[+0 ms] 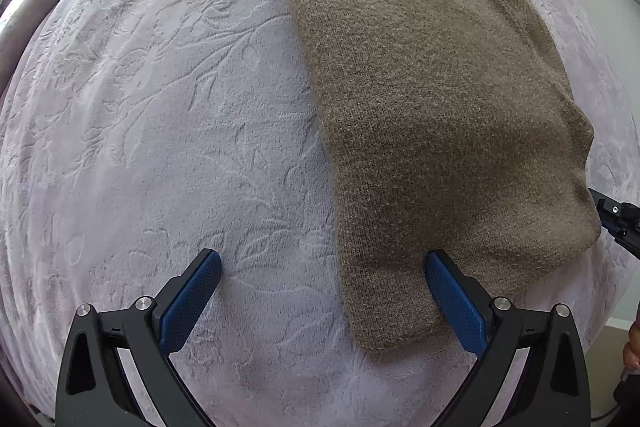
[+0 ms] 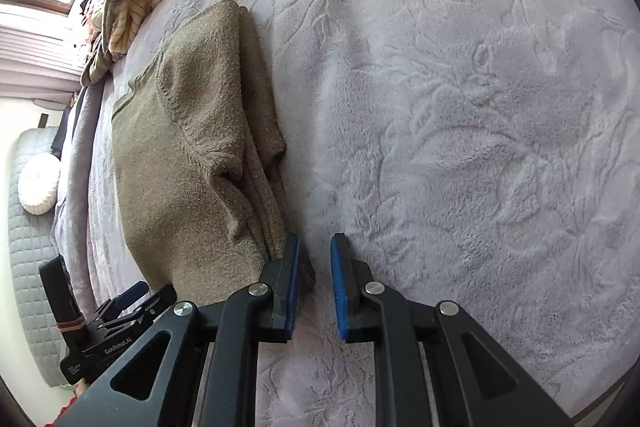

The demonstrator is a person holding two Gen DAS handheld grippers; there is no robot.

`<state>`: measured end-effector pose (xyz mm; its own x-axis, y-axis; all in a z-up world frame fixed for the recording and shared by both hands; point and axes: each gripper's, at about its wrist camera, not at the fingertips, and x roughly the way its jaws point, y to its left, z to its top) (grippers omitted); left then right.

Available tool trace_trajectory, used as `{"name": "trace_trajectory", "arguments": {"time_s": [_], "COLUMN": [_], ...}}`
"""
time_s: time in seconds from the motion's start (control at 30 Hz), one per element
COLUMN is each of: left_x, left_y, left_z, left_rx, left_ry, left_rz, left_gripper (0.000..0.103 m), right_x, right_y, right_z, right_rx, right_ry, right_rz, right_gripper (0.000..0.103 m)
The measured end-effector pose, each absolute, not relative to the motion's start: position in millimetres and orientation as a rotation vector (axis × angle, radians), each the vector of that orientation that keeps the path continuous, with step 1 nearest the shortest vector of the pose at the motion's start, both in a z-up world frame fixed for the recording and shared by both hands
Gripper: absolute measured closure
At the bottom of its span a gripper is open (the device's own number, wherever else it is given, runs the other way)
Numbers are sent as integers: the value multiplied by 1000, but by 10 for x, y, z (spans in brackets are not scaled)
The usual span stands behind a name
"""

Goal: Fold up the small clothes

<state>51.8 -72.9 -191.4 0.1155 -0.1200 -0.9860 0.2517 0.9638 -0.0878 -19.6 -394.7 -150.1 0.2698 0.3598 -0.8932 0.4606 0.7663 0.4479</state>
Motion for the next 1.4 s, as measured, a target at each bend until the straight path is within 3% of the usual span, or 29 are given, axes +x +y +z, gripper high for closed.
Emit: {"name": "trace_trajectory", "arguments": {"time_s": [0.5,0.57,0.7,0.77,1.4], "left_x": [593,611,660,683,917], "left_y": [-761,-753,-694,-644,-502], "left_z": [-1929,-1939,-1970,-1970,-1593], "left_rx": [113,107,63,30,28], "left_ry": [1454,1461,1500,1521,1477], "left_rz": [-281,-293,-315,-314,-241], "left_gripper": [1,1,1,1,1], "right_x": [-151,-146,-134,-124,238], "right_y": [-3968,-3977,-4042,-4103,-4286], "right_z": [-1519,-1502,-1463,-1444,-1510], "right_rx": [734,723,731,765,846], "right_ry": [1356,1354,1336,1316,1331], "right_rz": [-76,-74,-54,-36,53], "right_gripper": [76,64,56,45,43]}}
